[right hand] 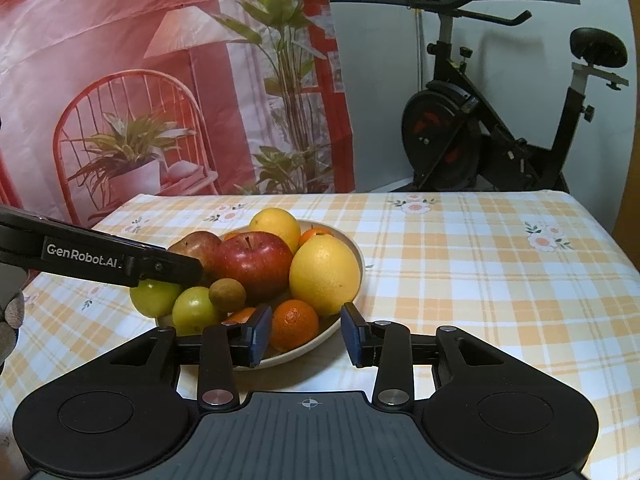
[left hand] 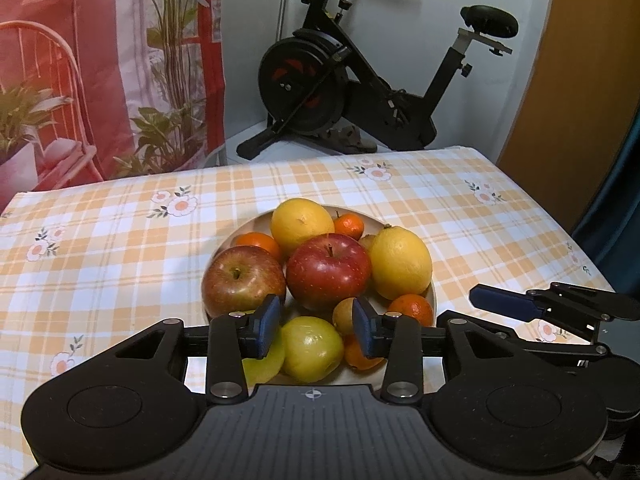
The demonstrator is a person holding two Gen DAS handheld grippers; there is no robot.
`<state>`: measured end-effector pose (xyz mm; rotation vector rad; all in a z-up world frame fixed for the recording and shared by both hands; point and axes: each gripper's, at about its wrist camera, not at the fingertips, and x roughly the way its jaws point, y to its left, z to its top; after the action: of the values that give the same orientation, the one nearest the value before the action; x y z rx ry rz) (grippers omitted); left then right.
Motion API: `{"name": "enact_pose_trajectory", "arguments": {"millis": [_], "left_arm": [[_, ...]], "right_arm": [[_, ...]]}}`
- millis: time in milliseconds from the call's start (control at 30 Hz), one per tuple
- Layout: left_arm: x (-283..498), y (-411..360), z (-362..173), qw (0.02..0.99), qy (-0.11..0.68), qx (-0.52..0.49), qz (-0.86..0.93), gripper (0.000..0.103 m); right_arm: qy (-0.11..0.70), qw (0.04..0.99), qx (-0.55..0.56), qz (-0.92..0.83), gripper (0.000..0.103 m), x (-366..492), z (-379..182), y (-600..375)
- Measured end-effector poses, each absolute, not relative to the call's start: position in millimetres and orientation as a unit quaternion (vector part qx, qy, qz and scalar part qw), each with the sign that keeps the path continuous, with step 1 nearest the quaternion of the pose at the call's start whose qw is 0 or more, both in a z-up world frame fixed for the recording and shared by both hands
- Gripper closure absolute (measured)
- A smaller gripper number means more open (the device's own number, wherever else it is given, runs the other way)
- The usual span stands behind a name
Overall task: Organize fruits
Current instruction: 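Open both grippers to release the fruits on the plate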
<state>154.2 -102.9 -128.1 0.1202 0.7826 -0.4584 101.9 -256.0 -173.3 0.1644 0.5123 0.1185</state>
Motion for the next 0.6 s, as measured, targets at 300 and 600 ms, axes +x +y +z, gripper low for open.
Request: {"name": "enact_pose_trajectory", "arguments": {"millis": [300, 600], "left_arm": [[139, -83, -111, 0.910, 0.358, 0.059, -0.202, 0.041], [122, -59, -92, 0.920, 0.339, 0.047, -0.191, 0.013]], "right_arm": [[0.246, 0.965, 0.077, 0.053, 0.048, 93, -160, -251], [0.233, 0.968, 0.077, 0.045, 0.004, 81, -138, -246]]}}
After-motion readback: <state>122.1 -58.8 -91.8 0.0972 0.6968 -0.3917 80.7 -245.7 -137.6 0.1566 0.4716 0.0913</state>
